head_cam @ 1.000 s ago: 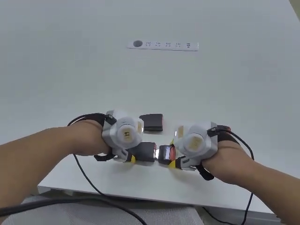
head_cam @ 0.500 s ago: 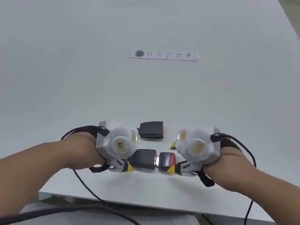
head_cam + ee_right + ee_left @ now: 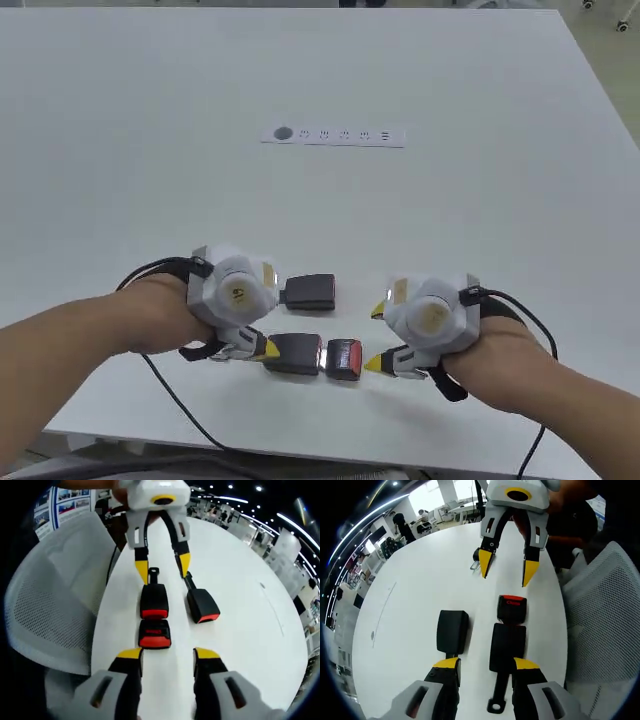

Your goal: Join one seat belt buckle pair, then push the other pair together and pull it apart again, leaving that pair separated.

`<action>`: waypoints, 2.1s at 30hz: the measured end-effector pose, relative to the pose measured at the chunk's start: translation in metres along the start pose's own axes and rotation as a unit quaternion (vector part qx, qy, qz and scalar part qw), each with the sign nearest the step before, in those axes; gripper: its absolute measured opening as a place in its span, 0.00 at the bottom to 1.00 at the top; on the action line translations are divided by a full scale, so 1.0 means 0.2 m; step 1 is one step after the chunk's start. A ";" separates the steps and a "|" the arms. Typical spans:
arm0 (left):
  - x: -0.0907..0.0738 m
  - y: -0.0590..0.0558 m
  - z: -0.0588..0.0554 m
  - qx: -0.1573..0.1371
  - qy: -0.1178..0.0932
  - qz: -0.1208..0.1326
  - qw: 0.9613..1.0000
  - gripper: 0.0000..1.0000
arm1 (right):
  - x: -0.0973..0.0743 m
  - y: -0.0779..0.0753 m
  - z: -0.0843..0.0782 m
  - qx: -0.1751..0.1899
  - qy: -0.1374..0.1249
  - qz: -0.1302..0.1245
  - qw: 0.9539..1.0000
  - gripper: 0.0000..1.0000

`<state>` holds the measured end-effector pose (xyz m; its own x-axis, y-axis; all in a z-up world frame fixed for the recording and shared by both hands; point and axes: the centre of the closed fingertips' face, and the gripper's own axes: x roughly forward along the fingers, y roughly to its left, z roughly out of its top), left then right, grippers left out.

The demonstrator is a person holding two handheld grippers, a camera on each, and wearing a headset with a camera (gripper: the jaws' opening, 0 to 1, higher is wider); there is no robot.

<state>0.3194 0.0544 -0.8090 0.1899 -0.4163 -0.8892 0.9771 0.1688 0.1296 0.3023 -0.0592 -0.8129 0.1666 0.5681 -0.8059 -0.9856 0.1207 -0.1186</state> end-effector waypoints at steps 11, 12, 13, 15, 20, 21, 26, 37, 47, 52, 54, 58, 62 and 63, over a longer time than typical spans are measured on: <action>0.08 0.18 0.07 0.009 -0.002 0.010 1.000 0.43 | -0.09 -0.17 -0.22 0.022 0.024 -0.027 0.999 0.39; 0.09 0.19 0.08 0.009 -0.003 0.012 1.000 0.43 | -0.10 -0.18 -0.23 0.024 0.026 -0.029 0.999 0.39; 0.09 0.21 0.09 0.008 -0.004 0.014 1.000 0.44 | -0.11 -0.20 -0.26 0.027 0.029 -0.031 0.999 0.39; 0.10 0.25 0.10 0.008 -0.008 0.015 1.000 0.45 | -0.13 -0.23 -0.30 0.031 0.033 -0.033 0.998 0.39; 0.17 0.31 0.08 0.013 0.001 0.009 1.000 0.46 | -0.17 -0.29 -0.38 0.038 0.046 -0.040 0.997 0.39; 0.18 0.33 0.07 0.012 0.004 0.009 1.000 0.46 | -0.18 -0.31 -0.40 0.039 0.051 -0.042 0.997 0.39; 0.19 0.32 0.05 0.019 0.010 0.000 1.000 0.46 | -0.20 -0.36 -0.48 0.046 0.064 -0.046 0.996 0.39; 0.24 0.29 0.02 0.039 0.027 -0.027 0.999 0.43 | -0.17 -0.35 -0.64 0.051 0.098 0.002 0.994 0.36; 0.24 0.26 0.02 0.061 0.024 -0.048 0.997 0.32 | -0.16 -0.35 -0.61 0.024 0.092 0.024 0.995 0.33; 0.24 0.24 0.02 0.090 0.026 -0.049 0.994 0.31 | -0.15 -0.35 -0.61 0.021 0.089 0.027 0.995 0.33; 0.24 0.23 0.03 0.101 0.029 -0.055 0.993 0.31 | -0.15 -0.36 -0.61 0.020 0.089 0.028 0.995 0.33; 0.24 0.23 0.02 0.100 0.036 -0.059 0.993 0.30 | -0.16 -0.34 -0.59 0.018 0.092 0.028 0.995 0.32; 0.25 0.23 0.01 0.097 0.040 -0.060 0.993 0.30 | -0.15 -0.33 -0.55 0.012 0.092 0.029 0.995 0.32; 0.25 0.23 0.01 0.097 0.040 -0.060 0.993 0.30 | -0.14 -0.33 -0.53 0.013 0.091 0.029 0.995 0.32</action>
<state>0.3747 0.0393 -0.8462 0.0707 -0.3492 -0.9344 0.9938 -0.0563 0.0962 0.3594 -0.1700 -0.8448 0.0987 0.4186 -0.9028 -0.9918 0.1151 -0.0551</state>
